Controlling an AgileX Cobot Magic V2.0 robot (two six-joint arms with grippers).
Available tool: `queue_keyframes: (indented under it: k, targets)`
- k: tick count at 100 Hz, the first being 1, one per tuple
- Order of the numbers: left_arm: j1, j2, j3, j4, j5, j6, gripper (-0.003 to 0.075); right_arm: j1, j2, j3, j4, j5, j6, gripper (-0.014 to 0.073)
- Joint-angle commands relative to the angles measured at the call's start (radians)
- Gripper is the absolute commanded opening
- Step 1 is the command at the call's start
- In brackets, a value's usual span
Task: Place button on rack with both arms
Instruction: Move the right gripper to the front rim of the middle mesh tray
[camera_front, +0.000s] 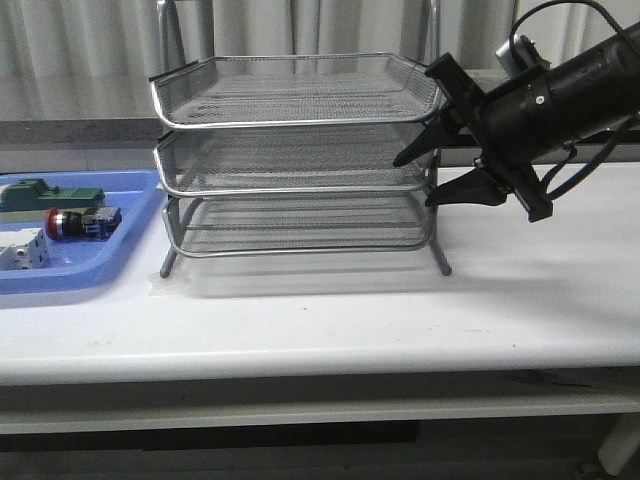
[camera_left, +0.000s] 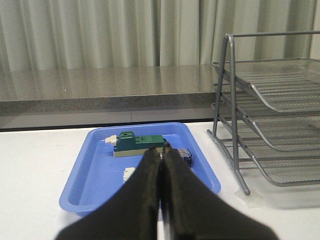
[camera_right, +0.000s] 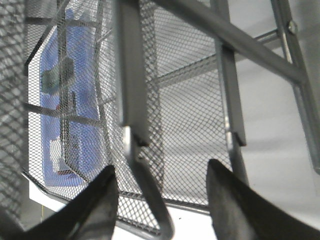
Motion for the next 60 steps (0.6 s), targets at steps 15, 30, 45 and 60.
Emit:
queue_keyframes:
  k: [15,30,45,60]
  targets:
    - [0.003,-0.031,0.055,-0.006,-0.090,-0.011,-0.0021,-0.002,-0.030,-0.031,0.053,0.080,-0.010,0.0239]
    - [0.003,-0.031,0.055,-0.006,-0.090,-0.011,-0.0021,-0.002,-0.030,-0.031,0.053,0.082,-0.010,0.0158]
    - [0.003,-0.031,0.055,-0.006,-0.090,-0.011,-0.0021,-0.002,-0.030,-0.031,0.049,0.095,-0.010,0.0125]
    - [0.003,-0.031,0.055,-0.006,-0.090,-0.011,-0.0021,-0.002,-0.030,-0.031,0.024,0.120,-0.010,0.0125]
